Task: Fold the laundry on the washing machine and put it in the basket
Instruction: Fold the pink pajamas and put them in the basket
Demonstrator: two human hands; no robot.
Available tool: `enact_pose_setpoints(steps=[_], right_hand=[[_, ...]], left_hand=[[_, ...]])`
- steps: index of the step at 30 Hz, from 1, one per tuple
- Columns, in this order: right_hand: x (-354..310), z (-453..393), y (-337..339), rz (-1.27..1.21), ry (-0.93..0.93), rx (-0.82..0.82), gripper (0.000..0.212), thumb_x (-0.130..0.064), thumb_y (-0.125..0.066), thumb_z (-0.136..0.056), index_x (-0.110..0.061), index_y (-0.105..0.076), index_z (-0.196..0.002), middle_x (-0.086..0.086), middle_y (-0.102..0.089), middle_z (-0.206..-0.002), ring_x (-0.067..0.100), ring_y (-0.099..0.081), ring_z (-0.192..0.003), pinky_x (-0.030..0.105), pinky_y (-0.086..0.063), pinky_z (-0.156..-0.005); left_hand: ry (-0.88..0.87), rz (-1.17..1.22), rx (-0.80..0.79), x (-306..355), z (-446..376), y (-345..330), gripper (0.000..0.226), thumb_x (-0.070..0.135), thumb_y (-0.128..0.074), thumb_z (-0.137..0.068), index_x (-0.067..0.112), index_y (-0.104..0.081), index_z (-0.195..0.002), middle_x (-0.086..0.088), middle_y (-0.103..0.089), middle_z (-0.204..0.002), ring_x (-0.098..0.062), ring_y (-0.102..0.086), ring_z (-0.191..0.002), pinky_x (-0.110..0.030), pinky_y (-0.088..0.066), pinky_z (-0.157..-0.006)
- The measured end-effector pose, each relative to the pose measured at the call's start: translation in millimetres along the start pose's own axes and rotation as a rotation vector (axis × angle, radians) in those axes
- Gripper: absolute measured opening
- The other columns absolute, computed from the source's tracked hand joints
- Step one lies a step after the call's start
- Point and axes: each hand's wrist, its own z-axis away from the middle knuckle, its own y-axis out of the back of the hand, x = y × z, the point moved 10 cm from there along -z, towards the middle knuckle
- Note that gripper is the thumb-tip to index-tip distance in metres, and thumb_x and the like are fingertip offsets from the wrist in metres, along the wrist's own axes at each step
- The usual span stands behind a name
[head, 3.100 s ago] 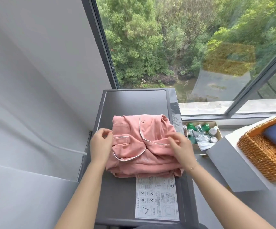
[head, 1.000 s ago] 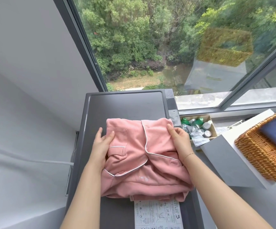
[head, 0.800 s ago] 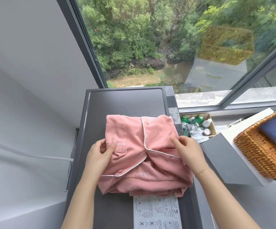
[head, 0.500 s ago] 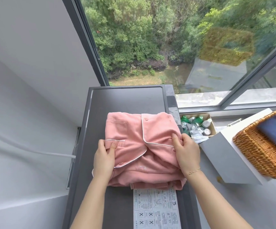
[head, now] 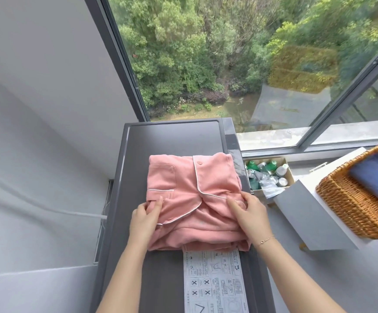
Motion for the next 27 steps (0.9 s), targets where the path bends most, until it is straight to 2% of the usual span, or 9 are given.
enact_pose_setpoints(steps=[4,8,12,15,17,19,22,24,27], right_hand=[[3.1,1.3,-24.2,-0.009,-0.12,-0.085,0.031,-0.043,-0.065,-0.084,-0.014,-0.055,-0.084,-0.002,-0.062,-0.08,0.017,-0.058,-0.08,0.024,-0.037,-0.06],[8.4,1.8,-38.7,-0.075,-0.191,-0.19,0.04,-0.041,-0.069,-0.081,-0.009,-0.056,-0.101,0.002,-0.063,-0.096,0.018,-0.06,-0.092,0.028,-0.042,-0.075],[10.3,9.6,-28.8,0.129,-0.1,-0.143,0.036,-0.043,-0.069,-0.079,-0.017,-0.05,-0.062,0.006,-0.056,-0.084,0.021,-0.055,-0.087,0.032,-0.041,-0.077],[6.6,22.0,-12.6,0.296,-0.012,-0.063,0.043,-0.046,-0.066,-0.08,-0.02,-0.042,-0.056,0.001,-0.047,-0.082,0.019,-0.048,-0.09,0.03,-0.037,-0.079],[11.3,25.5,-13.9,0.116,-0.069,-0.175,0.038,-0.044,-0.064,-0.083,-0.015,-0.052,-0.062,0.0,-0.053,-0.081,0.016,-0.052,-0.085,0.026,-0.039,-0.073],[23.7,31.7,-19.6,-0.179,-0.267,-0.314,0.035,-0.051,-0.059,-0.086,-0.017,-0.067,-0.087,-0.001,-0.065,-0.095,0.013,-0.058,-0.093,0.028,-0.043,-0.086],[38.9,53.2,-29.7,-0.588,-0.537,-0.473,0.037,-0.044,-0.063,-0.087,-0.015,-0.068,-0.11,0.009,-0.069,-0.109,0.024,-0.063,-0.102,0.038,-0.046,-0.1],[40.9,64.5,-30.2,-0.673,-0.569,-0.494,0.036,-0.033,-0.07,-0.083,-0.015,-0.065,-0.114,0.014,-0.068,-0.107,0.027,-0.064,-0.101,0.041,-0.048,-0.099],[50.2,73.7,-18.5,-0.668,-0.574,-0.359,0.039,-0.024,-0.078,-0.076,-0.007,-0.067,-0.11,0.016,-0.07,-0.098,0.029,-0.066,-0.094,0.043,-0.052,-0.091]], left_hand=[[-0.047,-0.165,-0.046,12.6,8.1,-11.0,0.06,0.062,-0.046,-0.09,0.013,-0.059,-0.121,-0.008,-0.062,-0.118,-0.029,-0.058,-0.11,-0.035,-0.045,-0.091],[-0.123,-0.283,-0.008,21.3,15.8,-16.5,0.055,0.052,-0.037,-0.097,0.006,-0.059,-0.116,-0.015,-0.063,-0.118,-0.032,-0.057,-0.111,-0.034,-0.039,-0.082],[-0.13,-0.23,-0.055,18.7,20.6,-19.7,0.048,0.045,-0.035,-0.1,0.004,-0.06,-0.105,-0.017,-0.065,-0.104,-0.033,-0.06,-0.1,-0.035,-0.042,-0.08],[-0.11,-0.182,-0.13,11.7,24.8,-24.1,0.042,0.041,-0.033,-0.101,0.007,-0.058,-0.101,-0.016,-0.064,-0.105,-0.03,-0.06,-0.087,-0.036,-0.048,-0.078],[-0.07,-0.129,-0.149,9.3,28.5,-24.3,0.042,0.039,-0.033,-0.101,0.008,-0.059,-0.112,-0.015,-0.062,-0.114,-0.03,-0.059,-0.096,-0.038,-0.051,-0.086],[-0.031,-0.003,-0.196,12.2,32.4,-28.1,0.041,0.042,-0.036,-0.101,0.012,-0.059,-0.117,-0.008,-0.061,-0.118,-0.025,-0.056,-0.102,-0.036,-0.047,-0.091],[0.017,0.092,-0.363,16.7,44.1,-44.0,0.038,0.056,-0.054,-0.089,0.022,-0.061,-0.103,0.007,-0.06,-0.1,-0.014,-0.057,-0.093,-0.029,-0.043,-0.078],[0.056,0.033,-0.486,11.7,54.7,-53.5,0.052,0.062,-0.073,-0.069,0.021,-0.066,-0.1,0.005,-0.068,-0.095,-0.014,-0.064,-0.089,-0.028,-0.05,-0.077],[0.121,0.182,-0.608,5.3,61.9,-63.8,0.072,0.053,-0.087,-0.05,0.015,-0.071,-0.109,-0.006,-0.074,-0.1,-0.024,-0.07,-0.096,-0.041,-0.052,-0.095]])
